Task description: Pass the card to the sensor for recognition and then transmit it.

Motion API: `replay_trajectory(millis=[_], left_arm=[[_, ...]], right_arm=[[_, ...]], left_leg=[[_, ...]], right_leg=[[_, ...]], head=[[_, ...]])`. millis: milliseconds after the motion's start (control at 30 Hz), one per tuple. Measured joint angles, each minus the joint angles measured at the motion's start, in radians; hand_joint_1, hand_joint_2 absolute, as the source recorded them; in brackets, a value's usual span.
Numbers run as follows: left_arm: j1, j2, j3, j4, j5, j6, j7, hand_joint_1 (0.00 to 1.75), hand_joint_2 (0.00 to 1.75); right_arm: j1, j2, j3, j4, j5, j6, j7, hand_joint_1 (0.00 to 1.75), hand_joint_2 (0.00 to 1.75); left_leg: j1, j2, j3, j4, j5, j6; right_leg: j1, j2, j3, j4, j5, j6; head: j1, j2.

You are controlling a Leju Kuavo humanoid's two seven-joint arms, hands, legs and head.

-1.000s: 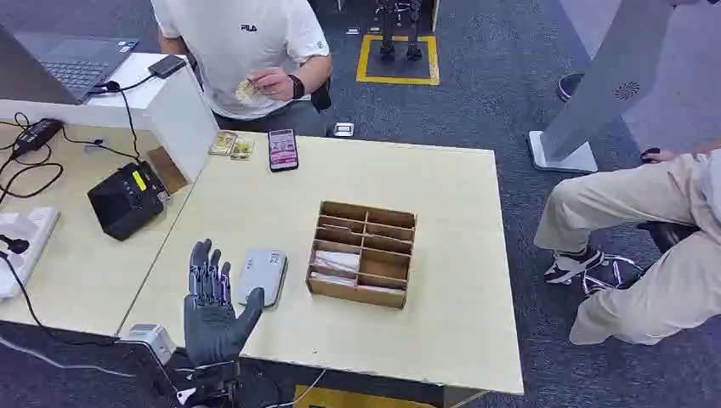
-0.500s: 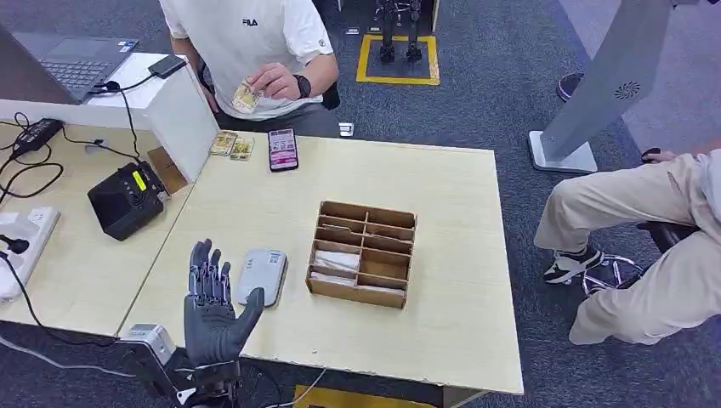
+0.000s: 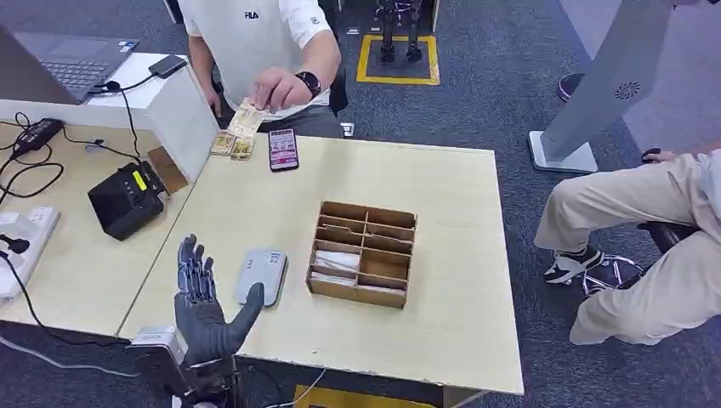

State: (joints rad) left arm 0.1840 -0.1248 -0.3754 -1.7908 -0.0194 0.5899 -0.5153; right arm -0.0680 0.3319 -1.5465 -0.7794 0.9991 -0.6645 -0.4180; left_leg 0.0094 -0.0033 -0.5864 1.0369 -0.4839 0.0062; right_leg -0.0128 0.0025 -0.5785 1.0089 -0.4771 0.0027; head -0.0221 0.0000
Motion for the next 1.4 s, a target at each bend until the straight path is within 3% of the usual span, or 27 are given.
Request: replay_trajectory(millis=[67,133,300,400,633,900,1100,1133,1167,1400], left_arm=[[-0.049,-0.014,0.0,0.041,-0.132,0.068,-0.007,0.0,1.75],[-0.099,-0.032,0.0,0.083,-0.219,0.097,-0.011,0.0,1.75],[-0.23,-0.095,0.048,0.191,-0.403,0.106,-0.013,0.0,1.75],[-0.301,-0.124,0.107,0.251,-0.511,0.108,-0.053,0.0,1.75],[-0.435,-0.162,0.268,0.388,-0.815,0.109,-0.068,0.0,1.75],[-0.517,-0.183,0.407,0.423,-1.137,0.109,0.022,0.0,1.75],[-0.532,-0.19,0.435,0.419,-1.253,0.111,0.082,0.0,1.75],[-0.532,-0.19,0.435,0.417,-1.255,0.111,0.084,0.42,1.75],[-0.532,-0.19,0.436,0.416,-1.251,0.111,0.084,1.75,1.75],[-0.532,-0.191,0.436,0.399,-1.146,0.111,0.054,1.75,1.75]], right_arm=[[-0.001,0.0,0.0,0.001,0.002,0.0,-0.015,0.0,1.75],[-0.001,0.0,0.0,0.003,0.003,0.0,-0.032,0.0,1.75],[-0.004,0.0,0.0,0.008,0.031,0.0,-0.043,0.0,1.75],[-0.007,0.0,0.0,0.014,0.039,0.0,-0.061,0.0,1.75],[-0.017,0.0,0.0,0.031,0.055,0.0,-0.082,0.0,1.75],[-0.028,0.0,0.0,0.061,0.069,0.0,-0.114,0.0,1.75],[-0.035,0.0,0.0,0.079,0.064,0.0,-0.133,0.0,1.75],[-0.035,0.0,0.0,0.081,0.062,0.0,-0.133,0.0,1.75],[-0.036,0.0,0.0,0.084,0.061,0.0,-0.134,0.0,1.75],[-0.037,0.0,0.0,0.089,0.051,0.0,-0.143,0.0,1.75]], left_leg=[[0.0,0.0,0.0,0.0,0.0,0.0],[0.0,-0.001,0.0,0.0,0.001,0.0],[0.0,0.0,0.0,0.0,0.002,0.0],[0.0,-0.001,0.0,0.0,0.004,-0.001],[0.0,0.0,0.001,0.0,0.004,-0.001],[0.0,0.0,0.0,0.0,0.004,-0.001],[0.0,0.0,0.0,0.0,0.004,-0.001],[0.0,0.0,0.0,0.0,0.004,-0.001],[0.0,0.0,0.0,0.0,0.004,-0.001],[0.0,0.0,0.0,0.0,0.004,-0.001]], right_leg=[[0.0,-0.001,0.001,0.0,0.0,0.0],[0.0,-0.001,0.001,0.0,0.001,-0.001],[0.0,0.0,0.001,0.0,0.003,-0.001],[0.0,-0.001,0.001,0.0,0.003,-0.001],[0.0,0.0,0.0,0.001,0.003,-0.001],[0.0,0.001,0.0,0.001,0.003,-0.001],[0.0,0.001,0.0,0.001,0.003,-0.001],[0.0,0.001,0.0,0.001,0.003,-0.001],[0.0,0.001,0.0,0.001,0.003,-0.001],[0.0,0.001,0.0,0.001,0.003,-0.001]], head=[[0.0,0.0],[0.0,0.0],[0.0,0.0],[0.0,0.0],[0.0,0.0],[0.0,0.0],[0.0,0.0],[0.0,0.0],[0.0,0.0],[0.0,0.0]])
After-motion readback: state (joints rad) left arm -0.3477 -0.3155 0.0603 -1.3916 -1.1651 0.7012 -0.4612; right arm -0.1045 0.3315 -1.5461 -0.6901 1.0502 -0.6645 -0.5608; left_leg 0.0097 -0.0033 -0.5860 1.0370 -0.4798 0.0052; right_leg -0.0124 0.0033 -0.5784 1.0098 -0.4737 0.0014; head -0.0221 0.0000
